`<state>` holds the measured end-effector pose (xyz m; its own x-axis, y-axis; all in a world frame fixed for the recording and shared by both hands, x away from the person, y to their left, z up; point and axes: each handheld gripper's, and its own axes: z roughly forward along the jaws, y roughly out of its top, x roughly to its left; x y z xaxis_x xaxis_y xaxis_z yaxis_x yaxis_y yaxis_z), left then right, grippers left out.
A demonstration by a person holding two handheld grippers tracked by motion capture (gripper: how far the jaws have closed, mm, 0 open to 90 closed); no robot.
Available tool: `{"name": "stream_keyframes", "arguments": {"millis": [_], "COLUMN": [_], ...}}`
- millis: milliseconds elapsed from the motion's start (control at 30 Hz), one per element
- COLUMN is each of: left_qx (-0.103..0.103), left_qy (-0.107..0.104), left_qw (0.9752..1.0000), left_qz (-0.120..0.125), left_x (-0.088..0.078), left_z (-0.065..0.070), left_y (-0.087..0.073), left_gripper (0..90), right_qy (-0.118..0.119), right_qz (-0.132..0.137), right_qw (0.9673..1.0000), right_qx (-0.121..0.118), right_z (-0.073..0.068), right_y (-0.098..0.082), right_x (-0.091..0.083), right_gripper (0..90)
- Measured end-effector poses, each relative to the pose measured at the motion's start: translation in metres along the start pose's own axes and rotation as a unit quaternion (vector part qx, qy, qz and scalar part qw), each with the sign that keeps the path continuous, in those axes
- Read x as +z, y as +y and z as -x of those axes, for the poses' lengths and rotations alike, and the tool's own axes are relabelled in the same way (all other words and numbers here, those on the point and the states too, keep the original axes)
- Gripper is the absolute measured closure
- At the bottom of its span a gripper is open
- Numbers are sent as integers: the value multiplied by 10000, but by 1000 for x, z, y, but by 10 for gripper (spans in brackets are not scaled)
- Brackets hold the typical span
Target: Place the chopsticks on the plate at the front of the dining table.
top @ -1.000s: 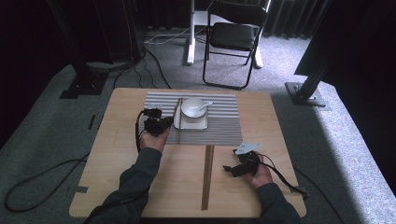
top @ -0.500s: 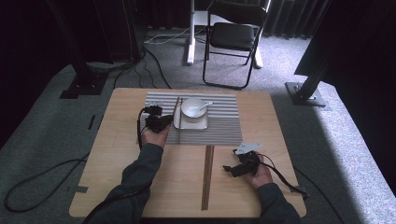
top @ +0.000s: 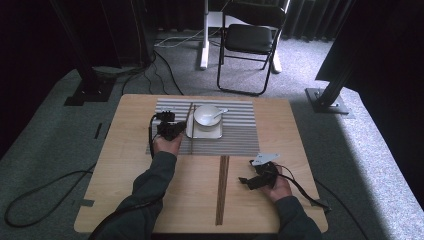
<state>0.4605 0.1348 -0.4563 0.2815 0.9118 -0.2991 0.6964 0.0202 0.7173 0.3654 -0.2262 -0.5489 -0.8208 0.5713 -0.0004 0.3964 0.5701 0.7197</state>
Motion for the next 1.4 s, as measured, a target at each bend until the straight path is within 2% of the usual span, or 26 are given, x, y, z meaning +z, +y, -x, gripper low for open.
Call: {"name": "stream_keyframes", "arguments": {"millis": [800,1400], "left_qx": [-153,-337], "left_qy": [-36,-69], "left_qw": [9999,9994], "left_qz": [24,-43], "left_x": [6,18], "left_z": [-1,-6], "left_y": [7,10], "left_gripper": [845,845], "right_qy": [1,1], "right_qz": [0,-1], "right_qw": [10000,10000], "right_qx": [1,2], "right_z": [0,0], "right_y": [0,0], "right_x": [0,0], "right_gripper": [120,120]}}
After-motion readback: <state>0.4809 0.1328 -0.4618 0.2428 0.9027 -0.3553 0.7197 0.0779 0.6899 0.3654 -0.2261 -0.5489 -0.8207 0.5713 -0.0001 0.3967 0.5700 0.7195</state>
